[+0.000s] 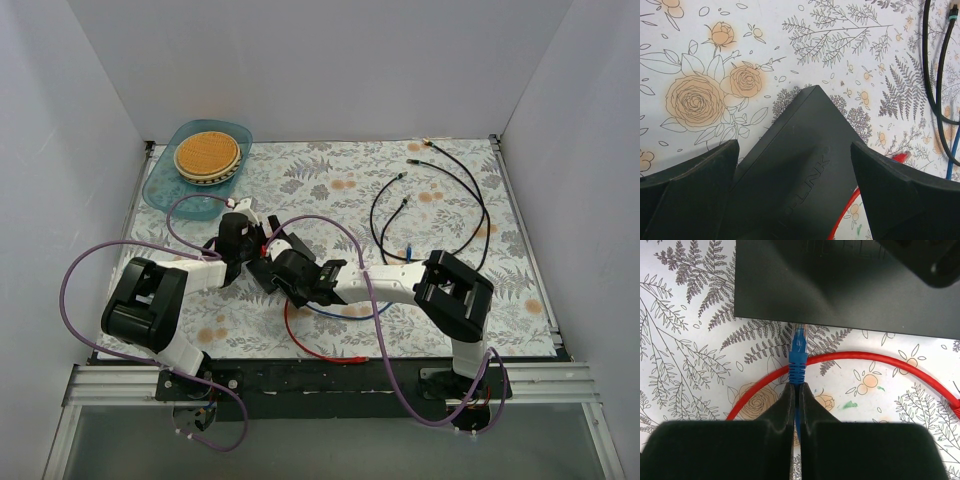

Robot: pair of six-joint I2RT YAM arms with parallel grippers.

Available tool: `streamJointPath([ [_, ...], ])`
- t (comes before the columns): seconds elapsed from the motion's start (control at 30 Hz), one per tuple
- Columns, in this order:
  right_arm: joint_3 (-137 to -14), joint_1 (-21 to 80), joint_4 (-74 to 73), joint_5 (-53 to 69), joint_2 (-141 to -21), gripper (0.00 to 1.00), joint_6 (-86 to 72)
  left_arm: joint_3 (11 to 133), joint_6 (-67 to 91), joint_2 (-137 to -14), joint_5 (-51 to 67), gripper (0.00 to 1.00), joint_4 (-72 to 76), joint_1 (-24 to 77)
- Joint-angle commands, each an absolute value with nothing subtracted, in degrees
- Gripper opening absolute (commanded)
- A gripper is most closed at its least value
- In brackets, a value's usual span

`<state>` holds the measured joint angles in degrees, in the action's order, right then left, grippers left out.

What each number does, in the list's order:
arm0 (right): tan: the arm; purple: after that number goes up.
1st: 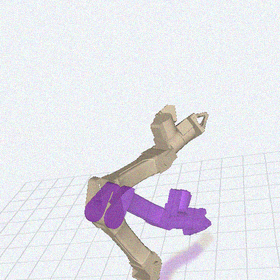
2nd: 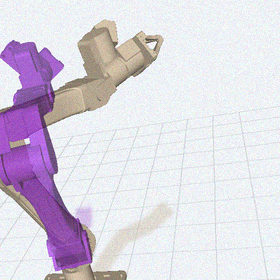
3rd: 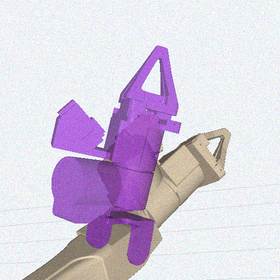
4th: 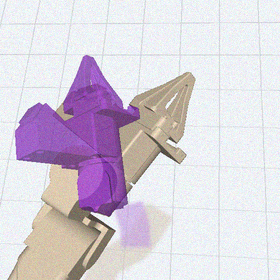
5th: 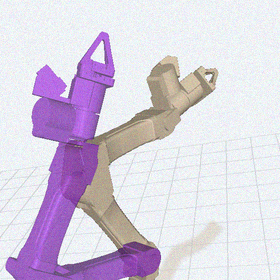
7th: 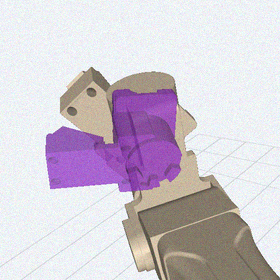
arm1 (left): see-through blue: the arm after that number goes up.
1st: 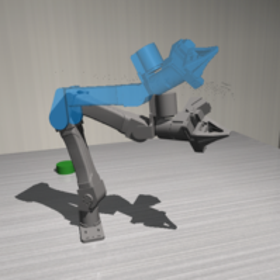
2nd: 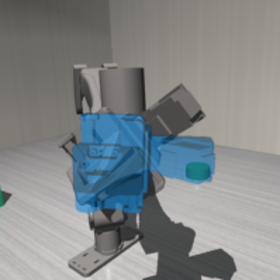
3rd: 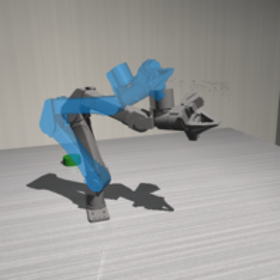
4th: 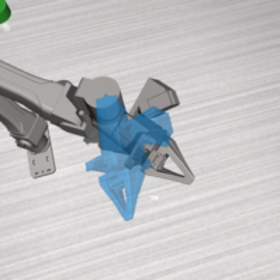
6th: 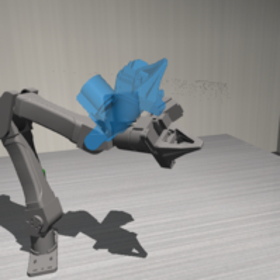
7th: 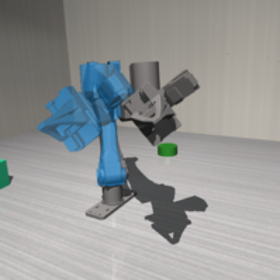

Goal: Insert the plug into the switch port

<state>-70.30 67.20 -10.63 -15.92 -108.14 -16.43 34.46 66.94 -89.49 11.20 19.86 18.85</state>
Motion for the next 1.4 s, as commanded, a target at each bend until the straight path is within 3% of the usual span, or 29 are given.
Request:
streamJointPath([
  [0.0, -71.5, 67.1, -6.7, -17.0, -106.4, 0.01, -17.4, 32.8, 68.7, -89.6, 15.1, 0.93, 16.8, 19.3],
  [1.37, -62.8, 68.0, -0.5, -22.5, -102.9, 0.01, -20.3, 32.1, 68.6, -89.1, 15.0, 0.93, 16.3, 19.3],
])
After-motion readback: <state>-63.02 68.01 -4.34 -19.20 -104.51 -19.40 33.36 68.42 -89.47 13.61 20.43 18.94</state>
